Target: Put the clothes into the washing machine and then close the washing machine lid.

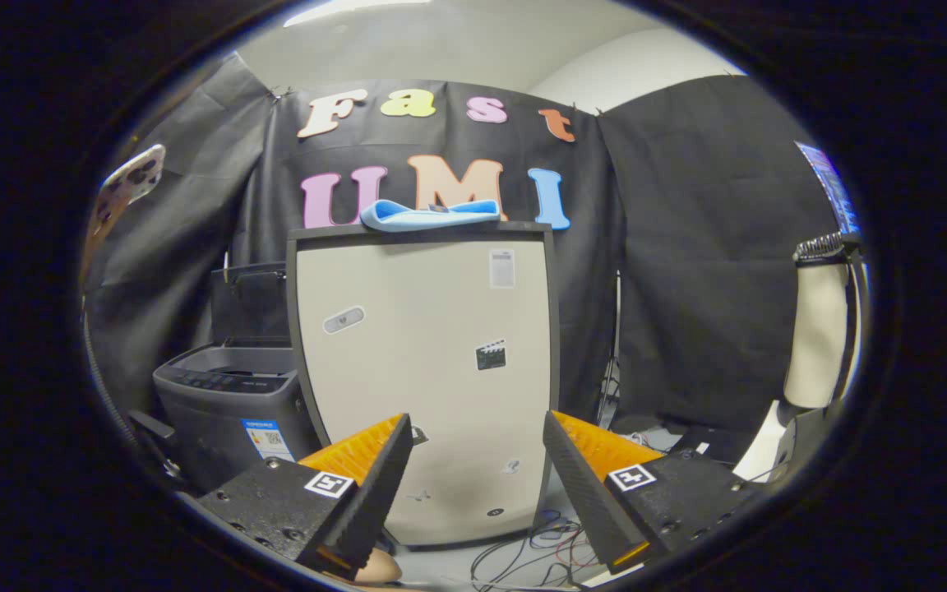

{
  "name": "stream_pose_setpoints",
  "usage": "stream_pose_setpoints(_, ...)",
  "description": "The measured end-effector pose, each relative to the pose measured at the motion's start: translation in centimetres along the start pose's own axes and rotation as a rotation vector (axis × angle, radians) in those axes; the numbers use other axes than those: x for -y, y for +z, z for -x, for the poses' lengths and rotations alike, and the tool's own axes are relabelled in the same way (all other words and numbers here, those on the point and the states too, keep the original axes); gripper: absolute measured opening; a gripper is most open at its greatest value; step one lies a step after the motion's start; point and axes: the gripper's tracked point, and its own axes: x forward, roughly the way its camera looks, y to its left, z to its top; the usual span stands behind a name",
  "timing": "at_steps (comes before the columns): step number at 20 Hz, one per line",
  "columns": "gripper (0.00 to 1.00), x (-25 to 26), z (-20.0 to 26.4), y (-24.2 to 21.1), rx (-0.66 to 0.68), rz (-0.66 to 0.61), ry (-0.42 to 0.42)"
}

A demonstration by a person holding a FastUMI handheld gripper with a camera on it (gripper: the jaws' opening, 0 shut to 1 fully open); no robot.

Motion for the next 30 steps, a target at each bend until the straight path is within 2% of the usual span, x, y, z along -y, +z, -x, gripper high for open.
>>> stream_pose_setpoints(5,0.97,-1.8,-4.2,6.0,0.023,-0.051,-0.031)
stream_pose_setpoints(8,0.97,-3.8,-6.7,12.5,0.072,-0.013,-0.013)
stream_pose_setpoints(12,0.97,-6.8,-10.5,19.8,0.054,-0.017,0.019)
stream_pose_setpoints(16,0.97,-9.3,-14.8,24.8,0.04,-0.014,0.049)
stream_pose_setpoints(19,0.97,-10.1,-18.0,26.0,-0.007,0.072,0.034)
stream_pose_setpoints(23,0.97,-11.0,-23.1,26.9,-0.062,0.121,0.029)
stream_pose_setpoints(26,0.98,-10.9,-26.7,25.0,-0.169,0.156,0.017)
stream_pose_setpoints(30,0.99,-11.3,-29.1,21.3,-0.299,0.242,0.017)
